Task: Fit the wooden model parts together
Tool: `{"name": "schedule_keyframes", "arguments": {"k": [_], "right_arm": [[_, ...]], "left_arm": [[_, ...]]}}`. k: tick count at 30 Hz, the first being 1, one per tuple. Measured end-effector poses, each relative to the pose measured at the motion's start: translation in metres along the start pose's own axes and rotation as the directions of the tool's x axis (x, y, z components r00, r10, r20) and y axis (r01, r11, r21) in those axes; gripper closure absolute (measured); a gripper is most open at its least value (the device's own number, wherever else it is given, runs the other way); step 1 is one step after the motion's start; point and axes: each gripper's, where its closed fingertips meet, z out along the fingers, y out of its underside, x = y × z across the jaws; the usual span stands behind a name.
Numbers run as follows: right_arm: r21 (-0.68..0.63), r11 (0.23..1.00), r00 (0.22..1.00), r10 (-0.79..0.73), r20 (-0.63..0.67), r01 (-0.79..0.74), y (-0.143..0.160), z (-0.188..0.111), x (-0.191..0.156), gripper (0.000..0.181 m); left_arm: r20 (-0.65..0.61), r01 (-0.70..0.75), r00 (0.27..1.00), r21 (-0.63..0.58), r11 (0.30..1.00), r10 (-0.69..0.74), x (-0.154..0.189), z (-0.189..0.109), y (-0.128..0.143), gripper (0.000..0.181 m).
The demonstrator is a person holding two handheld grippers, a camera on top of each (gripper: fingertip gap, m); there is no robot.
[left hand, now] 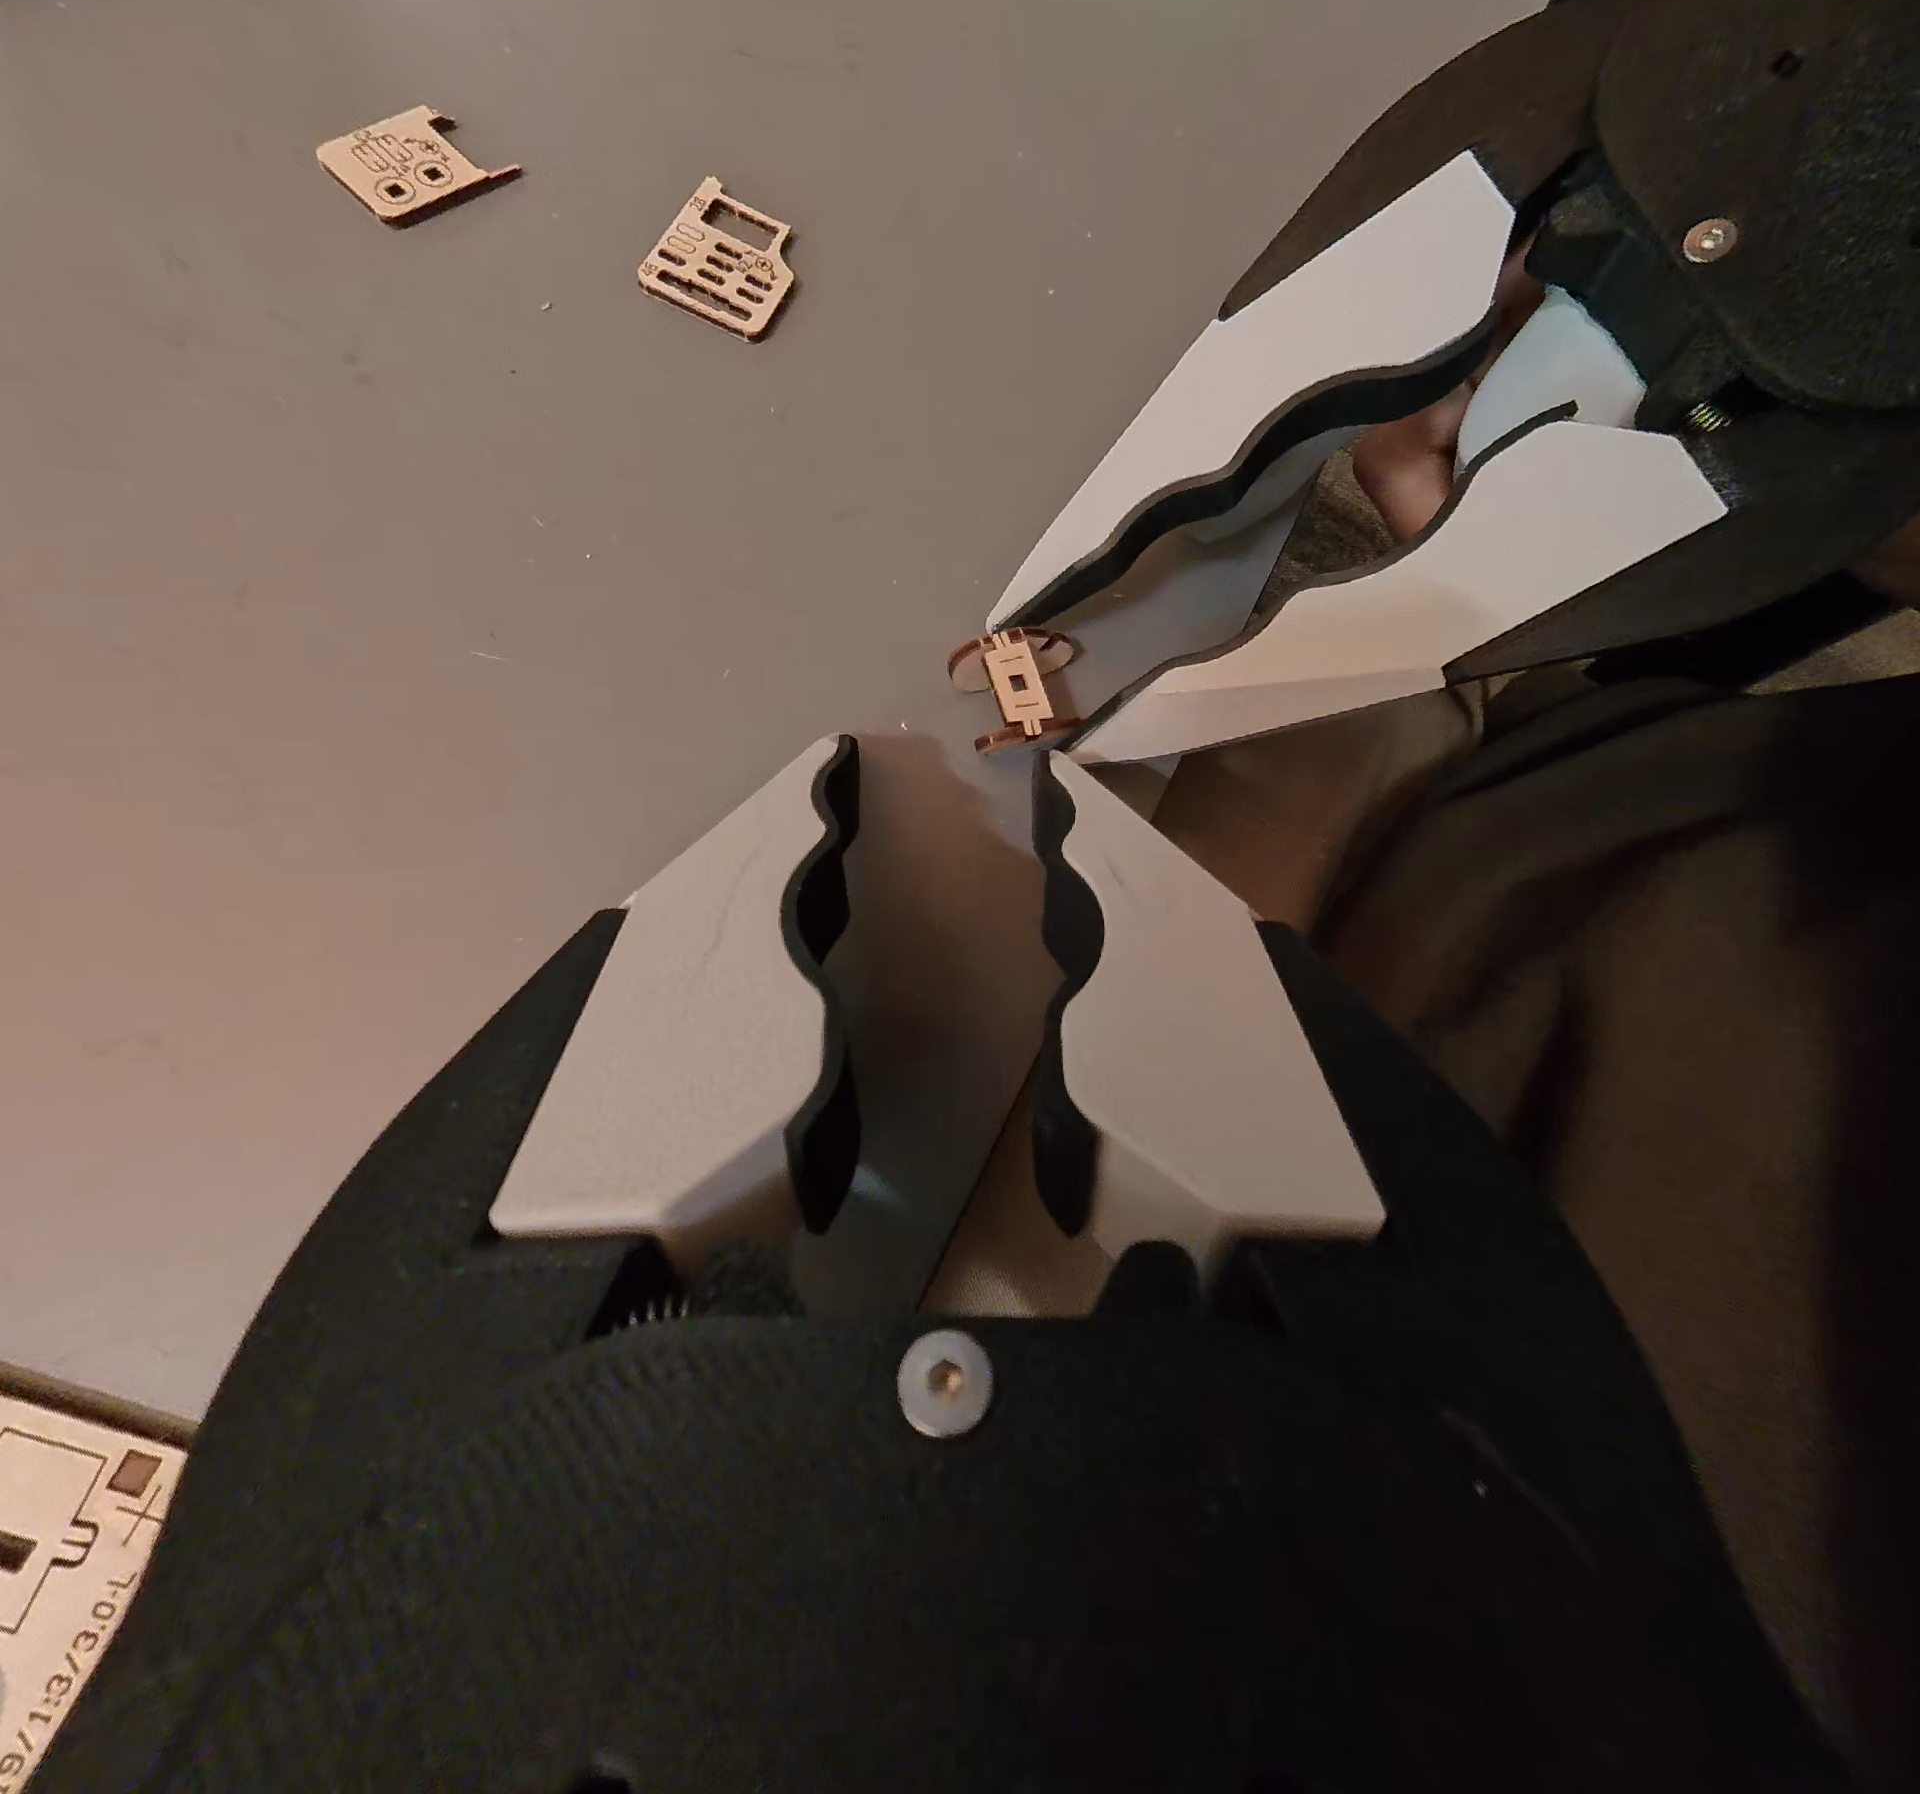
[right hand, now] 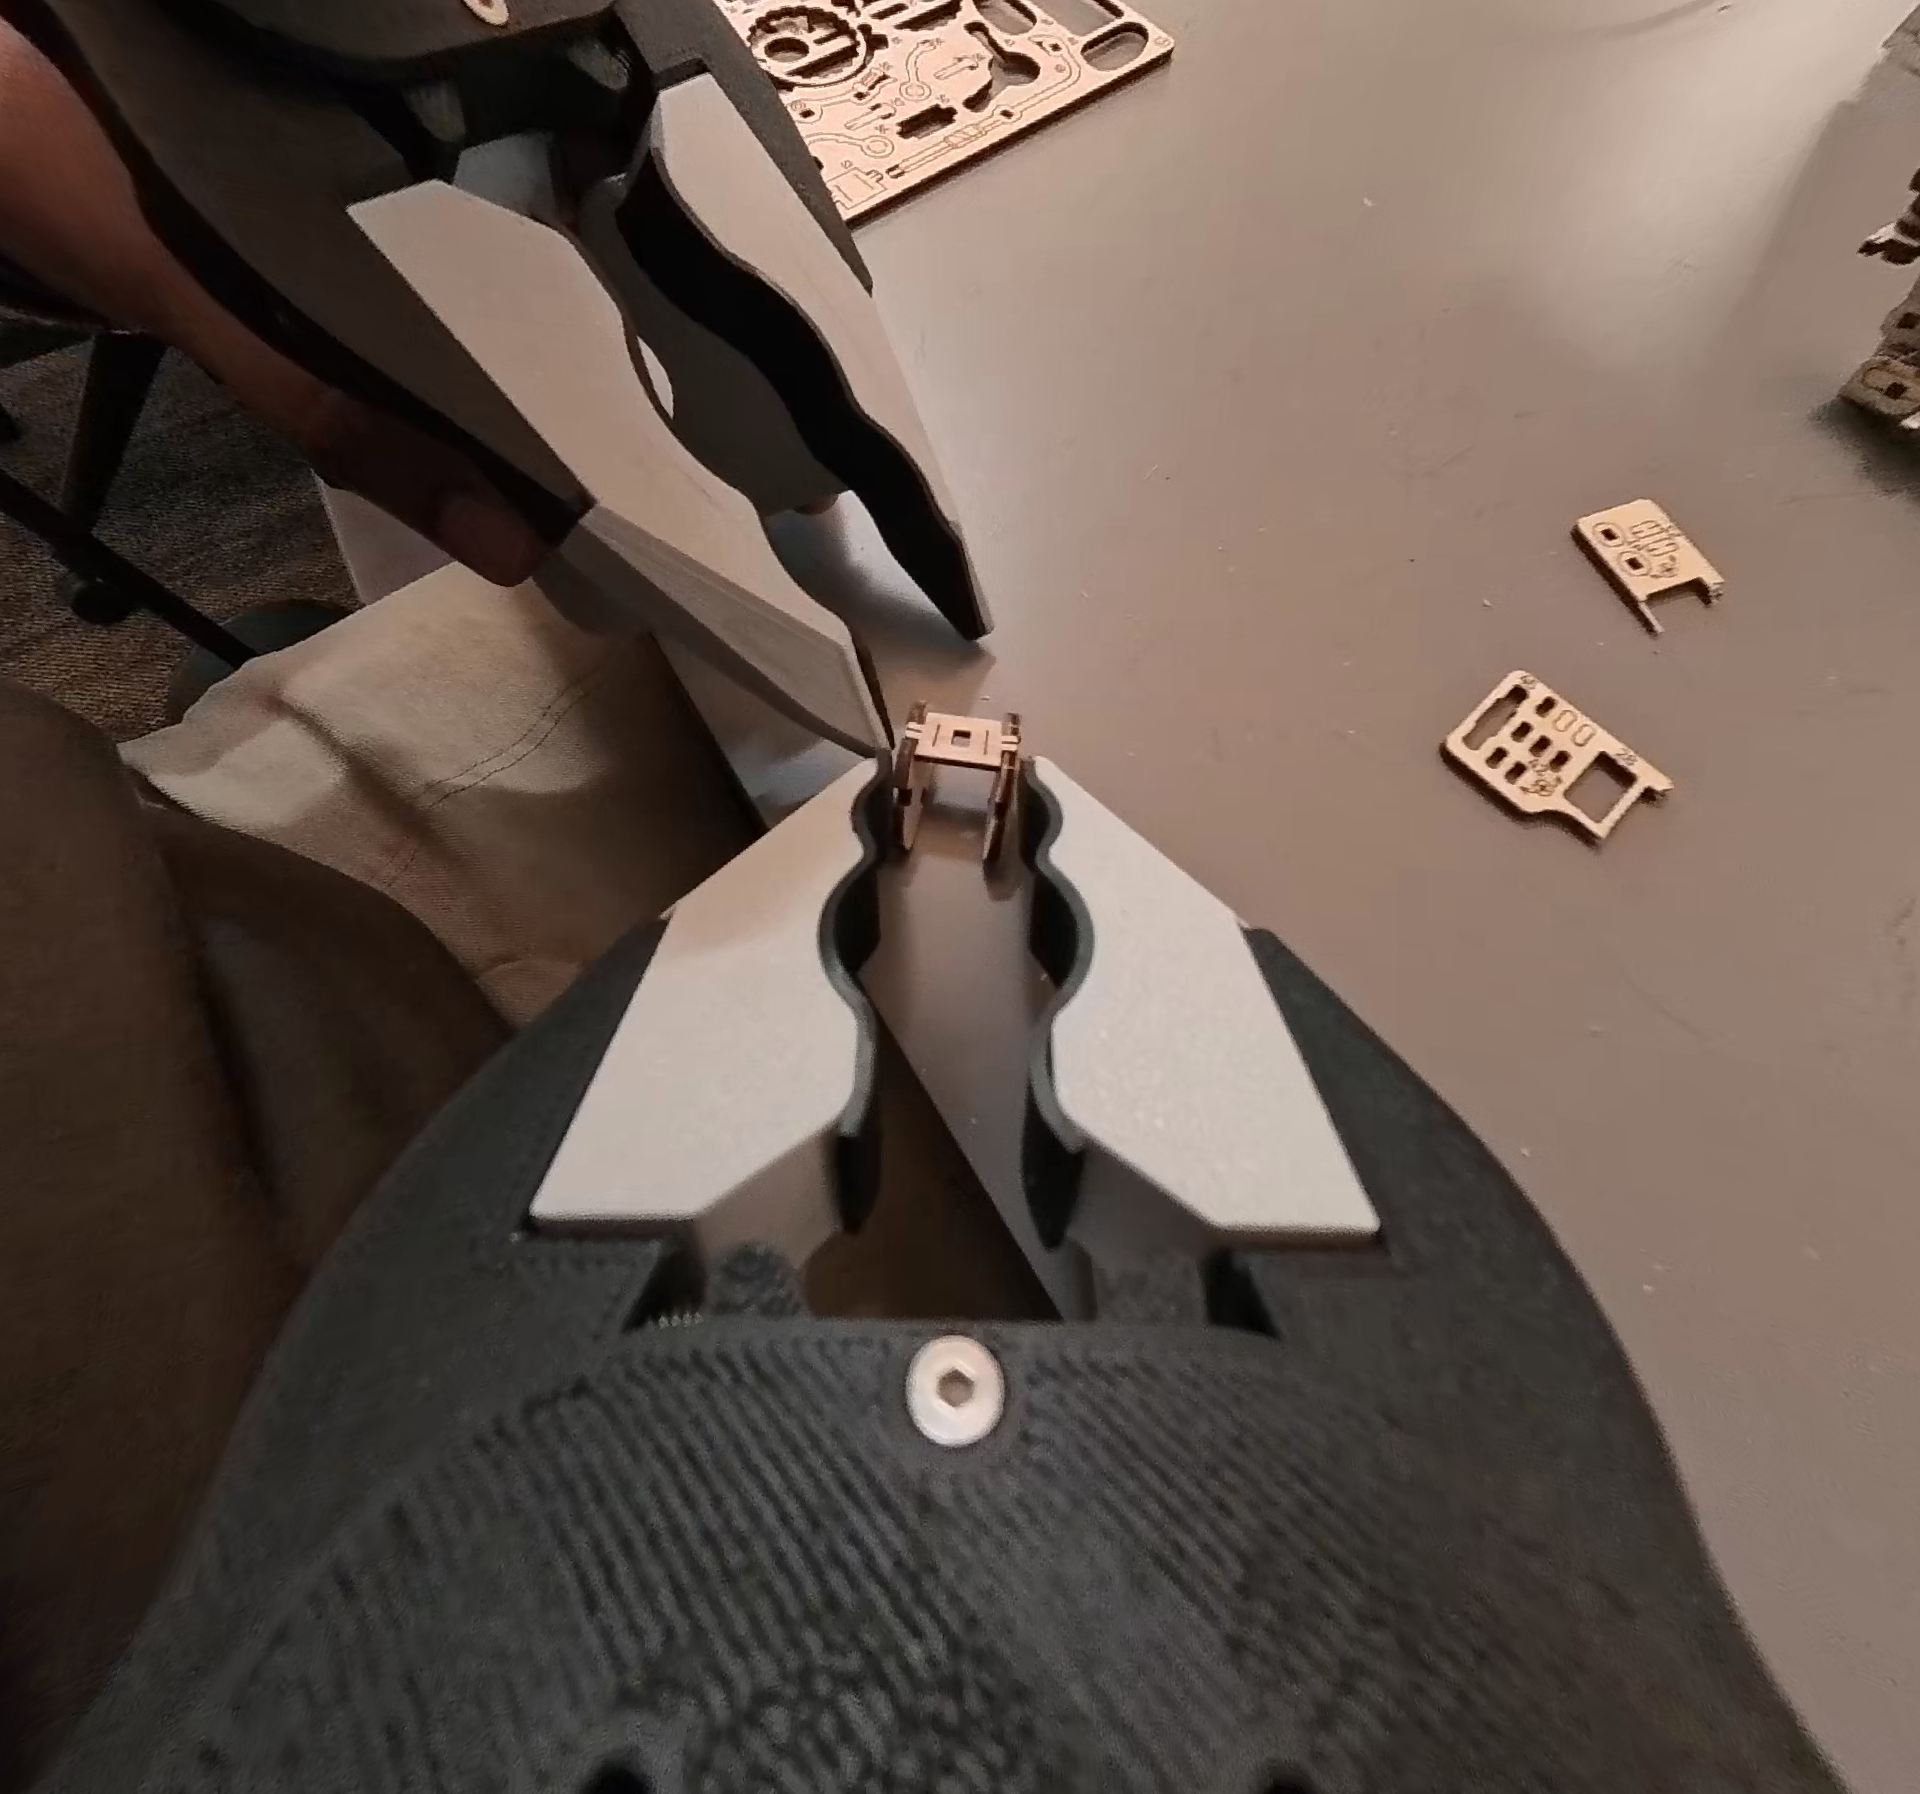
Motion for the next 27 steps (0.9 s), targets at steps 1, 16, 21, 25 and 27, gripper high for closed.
{"name": "schedule_keyframes", "arguments": {"k": [1, 16, 21, 25, 27], "right_arm": [[0.000, 1.000, 1.000, -0.001, 0.000, 0.001, 0.000, 0.000, 0.000, 0.159], [-0.001, 1.000, 1.000, -0.008, 0.000, 0.008, 0.000, 0.000, -0.001, 0.159], [-0.001, 1.000, 1.000, -0.010, 0.000, 0.010, 0.000, 0.000, -0.001, 0.159], [0.000, 1.000, 1.000, -0.011, 0.001, 0.011, 0.000, 0.001, -0.001, 0.159], [0.001, 1.000, 1.000, -0.012, 0.001, 0.012, 0.000, 0.001, -0.001, 0.159]], "left_arm": [[-0.003, 0.002, 1.000, 0.000, 1.000, -0.002, 0.000, 0.000, 0.000, 0.149], [-0.121, 0.298, 0.949, 0.048, 0.953, -0.290, -0.001, 0.003, -0.015, 0.149], [-0.101, 0.262, 0.961, 0.036, 0.964, -0.258, 0.002, 0.007, -0.014, 0.154], [-0.110, 0.274, 0.957, 0.042, 0.961, -0.268, 0.002, 0.006, -0.014, 0.156], [-0.112, 0.261, 0.961, 0.049, 0.964, -0.254, 0.002, 0.006, -0.014, 0.157]]}}
